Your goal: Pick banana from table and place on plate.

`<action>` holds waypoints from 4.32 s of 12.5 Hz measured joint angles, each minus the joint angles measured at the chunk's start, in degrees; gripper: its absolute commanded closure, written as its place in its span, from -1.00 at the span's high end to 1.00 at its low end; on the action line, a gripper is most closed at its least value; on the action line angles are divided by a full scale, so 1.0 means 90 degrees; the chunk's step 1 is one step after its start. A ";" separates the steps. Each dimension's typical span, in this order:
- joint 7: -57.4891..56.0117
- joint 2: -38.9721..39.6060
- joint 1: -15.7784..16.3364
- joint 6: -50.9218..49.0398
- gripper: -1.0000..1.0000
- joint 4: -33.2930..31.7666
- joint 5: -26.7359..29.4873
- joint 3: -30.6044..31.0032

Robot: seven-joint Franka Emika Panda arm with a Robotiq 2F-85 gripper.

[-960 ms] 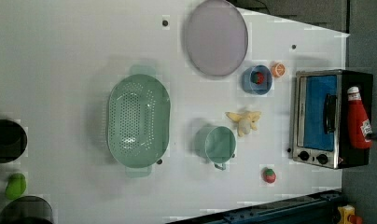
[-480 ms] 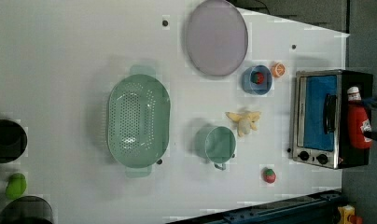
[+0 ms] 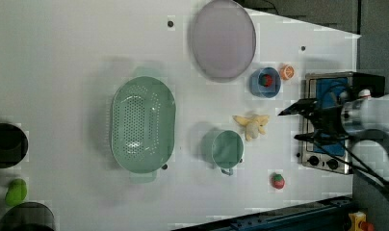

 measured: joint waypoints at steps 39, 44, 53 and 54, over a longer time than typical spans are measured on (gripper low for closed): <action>-0.0458 -0.0410 -0.0007 -0.1895 -0.61 0.3046 -0.0277 0.0351; -0.0453 0.2363 0.0159 -0.1842 -0.61 0.4980 -0.0297 0.0746; -0.0309 0.4746 0.0480 -0.0065 -0.32 0.5427 -0.0557 0.0658; -0.0279 0.4827 0.0472 0.0127 -0.09 0.5514 -0.0551 0.0685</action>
